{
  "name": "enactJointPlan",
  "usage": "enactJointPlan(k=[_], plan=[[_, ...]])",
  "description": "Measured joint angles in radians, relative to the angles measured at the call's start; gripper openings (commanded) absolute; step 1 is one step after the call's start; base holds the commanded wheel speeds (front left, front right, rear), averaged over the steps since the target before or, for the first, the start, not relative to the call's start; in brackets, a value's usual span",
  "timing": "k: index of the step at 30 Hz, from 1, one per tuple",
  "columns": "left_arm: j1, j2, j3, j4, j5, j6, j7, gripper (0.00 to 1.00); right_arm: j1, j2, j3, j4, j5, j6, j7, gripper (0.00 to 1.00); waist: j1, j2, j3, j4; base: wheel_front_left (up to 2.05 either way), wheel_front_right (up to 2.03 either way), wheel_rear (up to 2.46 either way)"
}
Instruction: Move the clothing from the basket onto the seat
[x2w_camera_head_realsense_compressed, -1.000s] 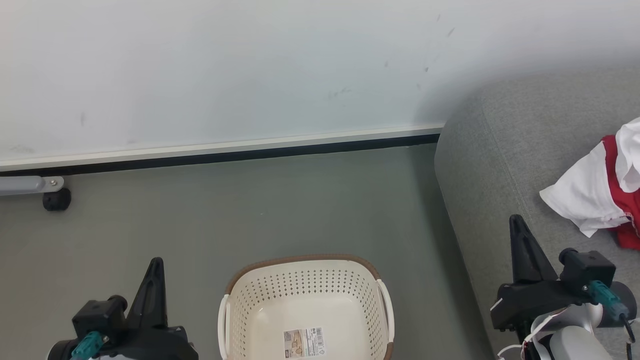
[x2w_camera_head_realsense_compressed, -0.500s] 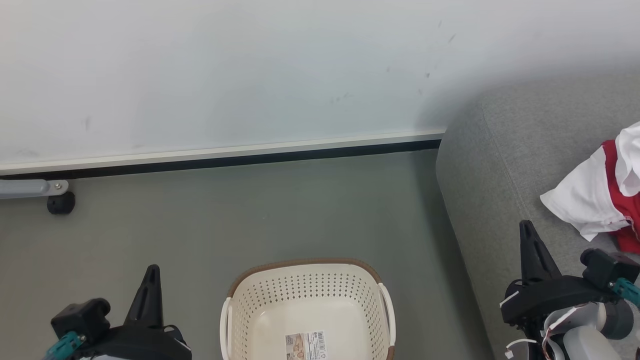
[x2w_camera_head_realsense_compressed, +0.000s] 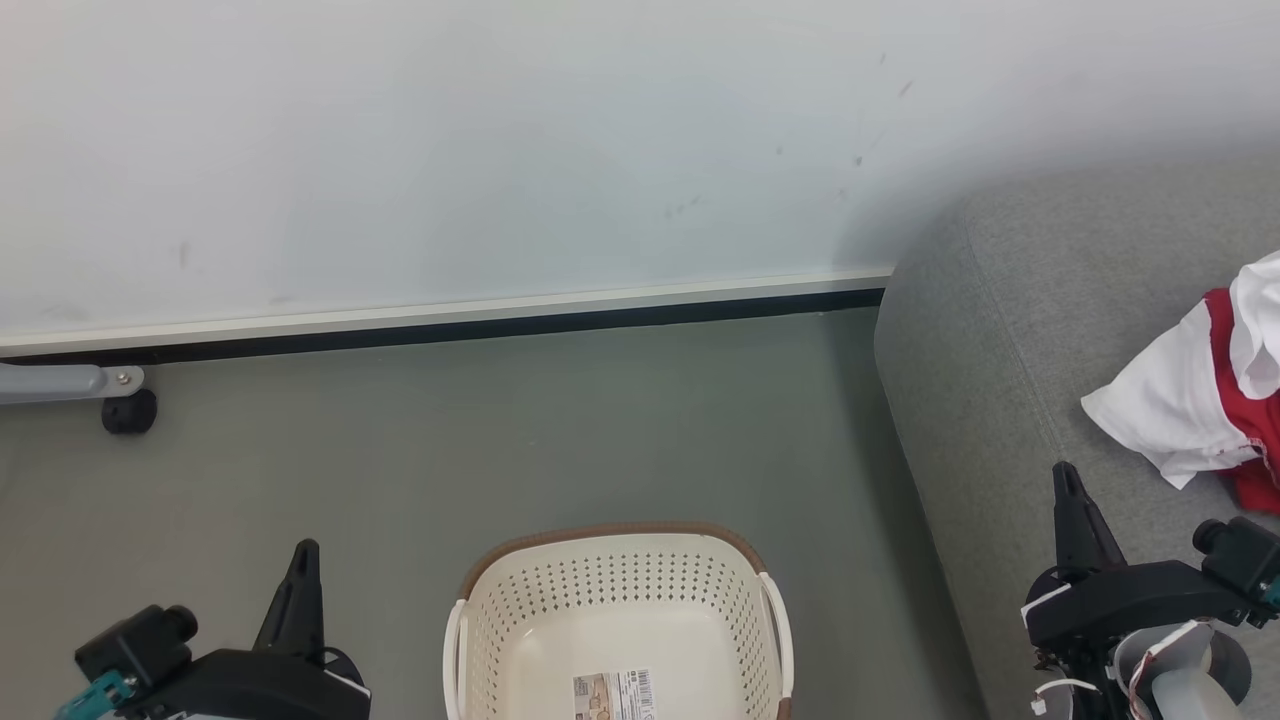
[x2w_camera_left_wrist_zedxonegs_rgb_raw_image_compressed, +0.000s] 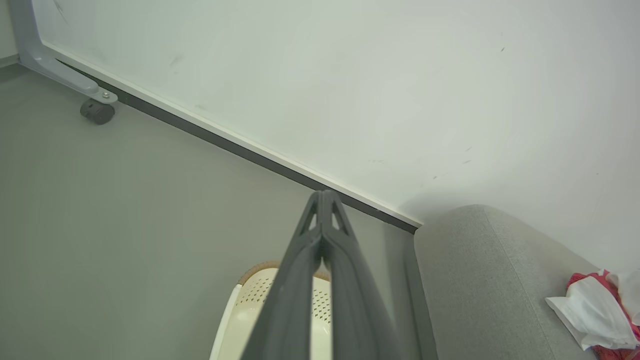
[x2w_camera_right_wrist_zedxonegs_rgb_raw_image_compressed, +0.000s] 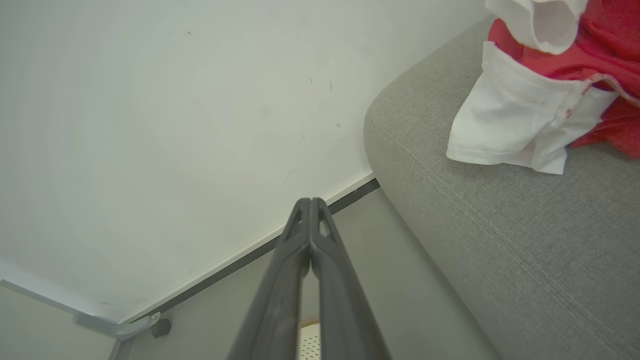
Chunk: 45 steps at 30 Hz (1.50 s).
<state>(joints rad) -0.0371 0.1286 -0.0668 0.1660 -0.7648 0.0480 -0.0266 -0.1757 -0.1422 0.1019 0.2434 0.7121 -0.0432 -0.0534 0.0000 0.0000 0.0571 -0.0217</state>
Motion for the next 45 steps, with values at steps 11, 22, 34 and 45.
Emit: enactJointPlan(k=[11, 22, 34, 45], plan=[[-0.002, -0.012, 0.028, 0.023, -0.14, -0.032, 0.025, 0.0, 0.005, 0.016, -0.04, 0.012, 0.15, 0.026, 0.028, 0.0, 0.0, 0.0, -0.009, 0.004, 0.0, 0.0, 0.0], [-0.008, -0.028, 0.057, 0.046, -0.288, -0.058, 0.052, 0.0, 0.023, 0.033, -0.082, 0.021, 0.303, 0.054, 0.054, 0.0, 0.0, 0.0, -0.019, 0.007, 0.0, 0.0, 0.0], [-0.018, -0.043, 0.087, 0.069, -0.444, -0.093, 0.078, 0.0, 0.028, 0.051, -0.128, 0.029, 0.48, 0.088, 0.09, 0.0, 0.0, 0.0, -0.03, 0.012, 0.0, 0.0, 0.0], [-0.024, -0.061, 0.115, 0.09, -0.591, -0.12, 0.1, 0.0, 0.045, 0.068, -0.168, 0.039, 0.63, 0.114, 0.119, 0.0, 0.0, 0.0, -0.04, 0.015, 0.0, 0.0, 0.0]])
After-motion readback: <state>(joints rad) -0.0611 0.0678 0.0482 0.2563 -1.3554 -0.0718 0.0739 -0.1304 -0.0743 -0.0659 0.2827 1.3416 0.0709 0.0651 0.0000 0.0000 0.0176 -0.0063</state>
